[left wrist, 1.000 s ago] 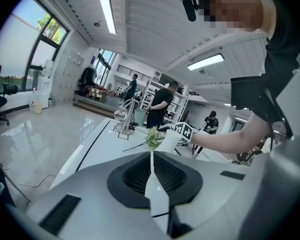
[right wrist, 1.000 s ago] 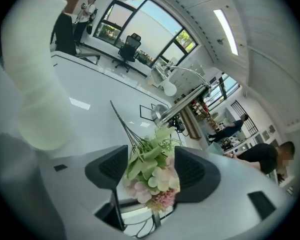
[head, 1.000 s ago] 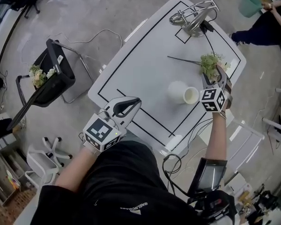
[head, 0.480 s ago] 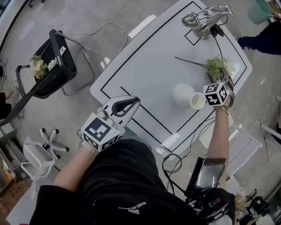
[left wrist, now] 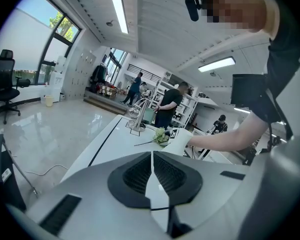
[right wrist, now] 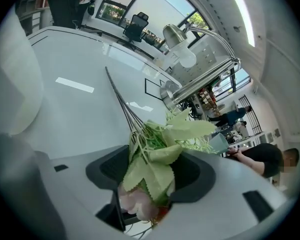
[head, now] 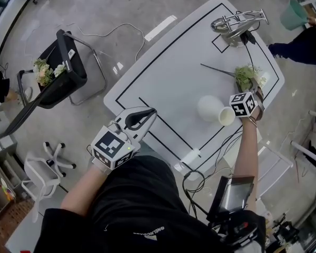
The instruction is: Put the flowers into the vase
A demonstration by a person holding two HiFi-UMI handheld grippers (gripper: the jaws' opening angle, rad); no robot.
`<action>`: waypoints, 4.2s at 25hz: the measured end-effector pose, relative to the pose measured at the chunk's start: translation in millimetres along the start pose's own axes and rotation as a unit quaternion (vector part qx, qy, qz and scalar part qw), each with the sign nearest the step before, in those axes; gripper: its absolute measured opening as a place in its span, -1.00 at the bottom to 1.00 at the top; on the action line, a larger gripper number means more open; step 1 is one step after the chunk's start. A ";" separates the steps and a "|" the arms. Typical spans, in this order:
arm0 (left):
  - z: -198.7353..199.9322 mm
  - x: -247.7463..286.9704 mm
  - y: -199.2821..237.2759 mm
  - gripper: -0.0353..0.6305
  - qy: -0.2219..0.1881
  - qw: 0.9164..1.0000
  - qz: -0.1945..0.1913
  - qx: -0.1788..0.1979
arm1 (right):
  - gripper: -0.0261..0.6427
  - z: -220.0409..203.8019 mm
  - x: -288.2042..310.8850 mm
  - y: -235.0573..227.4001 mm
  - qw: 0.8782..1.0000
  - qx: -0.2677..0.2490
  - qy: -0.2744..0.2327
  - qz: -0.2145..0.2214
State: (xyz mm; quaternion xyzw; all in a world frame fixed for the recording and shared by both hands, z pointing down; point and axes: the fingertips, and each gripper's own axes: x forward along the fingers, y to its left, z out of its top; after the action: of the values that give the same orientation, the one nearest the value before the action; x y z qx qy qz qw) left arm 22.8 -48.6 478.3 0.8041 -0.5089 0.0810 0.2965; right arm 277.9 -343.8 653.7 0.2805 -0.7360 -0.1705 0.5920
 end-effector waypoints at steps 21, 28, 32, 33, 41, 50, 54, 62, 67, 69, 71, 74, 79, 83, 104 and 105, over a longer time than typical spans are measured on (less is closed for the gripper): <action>-0.5 -22.8 6.2 -0.88 -0.016 1.000 -0.011 -0.010 | -0.46 -17.7 -52.0 -34.0 0.997 0.037 0.028 -0.065; 4.1 -22.8 0.0 -0.88 -0.017 0.999 -0.039 0.001 | -0.46 -35.8 -93.7 -50.9 0.992 0.042 0.046 -0.111; 9.5 -19.8 -8.1 -0.88 -0.018 0.998 -0.063 0.012 | -0.46 -45.4 -125.4 -62.3 0.988 0.041 0.056 -0.138; 10.7 -18.9 -10.4 -0.88 -0.017 0.997 -0.071 0.015 | -0.46 -47.7 -135.5 -65.0 0.987 0.043 0.058 -0.145; 25.0 -6.6 -23.3 -0.88 -0.010 0.992 -0.122 0.034 | -0.46 -53.8 -204.0 -77.8 0.977 0.003 0.085 -0.195; 37.7 17.2 -46.3 -0.88 -0.002 0.979 -0.195 0.059 | -0.46 -49.5 -278.9 -72.6 0.960 -0.063 0.125 -0.242; 38.5 27.9 -58.3 -0.88 0.011 0.971 -0.229 0.071 | -0.46 -43.1 -308.7 -68.4 0.953 -0.080 0.141 -0.256; 39.2 55.0 -71.8 -0.87 0.034 0.958 -0.269 0.097 | -0.46 -20.8 -339.5 -51.0 0.933 -0.154 0.182 -0.268; 37.1 74.2 -84.4 -0.85 0.051 0.946 -0.289 0.139 | -0.46 -11.5 -346.1 -34.4 0.924 -0.188 0.202 -0.267; 36.3 82.6 -88.1 -0.83 0.055 0.943 -0.293 0.147 | -0.46 -9.0 -347.9 -31.7 0.918 -0.199 0.210 -0.270; 33.9 91.4 -91.1 -0.81 0.060 0.941 -0.295 0.154 | -0.46 -7.0 -348.8 -30.3 0.913 -0.211 0.219 -0.271; 29.5 104.0 -97.4 -0.76 0.070 0.937 -0.301 0.163 | -0.46 -3.9 -351.7 -28.8 0.904 -0.233 0.233 -0.272; 23.5 121.9 -106.5 -0.74 0.085 0.929 -0.312 0.178 | -0.46 5.0 -352.3 -24.6 0.897 -0.257 0.241 -0.267; 15.8 132.1 -109.6 -0.74 0.102 0.926 -0.316 0.180 | -0.45 13.7 -344.0 -17.5 0.900 -0.260 0.239 -0.258; 2.4 149.6 -114.4 -0.74 0.122 0.922 -0.328 0.164 | -0.33 73.0 -309.4 38.6 0.918 -0.289 0.178 -0.206; 2.3 149.3 -113.9 -0.74 0.122 0.922 -0.328 0.164 | -0.33 76.7 -306.6 43.8 0.921 -0.287 0.172 -0.199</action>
State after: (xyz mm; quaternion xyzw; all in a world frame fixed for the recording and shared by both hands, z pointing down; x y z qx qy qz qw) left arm 191.1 -130.0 496.0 0.9473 -0.1561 0.1595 0.2299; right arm 237.9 -127.2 422.9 0.2643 -0.4713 -0.4381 0.7184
